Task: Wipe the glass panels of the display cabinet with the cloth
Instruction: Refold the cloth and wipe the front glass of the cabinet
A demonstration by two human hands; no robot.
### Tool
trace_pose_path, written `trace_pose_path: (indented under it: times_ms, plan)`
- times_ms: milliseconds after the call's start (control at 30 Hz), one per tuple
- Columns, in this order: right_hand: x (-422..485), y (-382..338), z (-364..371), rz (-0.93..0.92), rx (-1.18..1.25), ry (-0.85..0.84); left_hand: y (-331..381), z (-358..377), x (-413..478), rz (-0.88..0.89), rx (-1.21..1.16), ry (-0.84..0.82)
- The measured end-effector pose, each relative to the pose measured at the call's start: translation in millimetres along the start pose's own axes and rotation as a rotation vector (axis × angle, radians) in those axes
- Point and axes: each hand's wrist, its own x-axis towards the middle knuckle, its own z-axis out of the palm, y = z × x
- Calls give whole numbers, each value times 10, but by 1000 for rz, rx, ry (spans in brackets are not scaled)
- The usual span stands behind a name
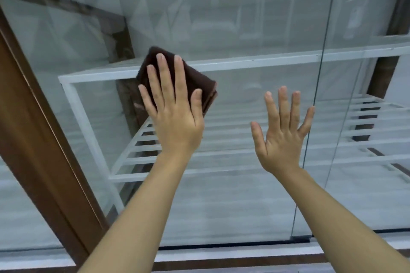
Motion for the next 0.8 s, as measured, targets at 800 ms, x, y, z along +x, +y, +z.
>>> trace_pose_path:
  times_ms: [800]
  plan:
    - [-792, -539, 4, 21, 80, -178, -1001, -254, -2030, -377, -75, -259]
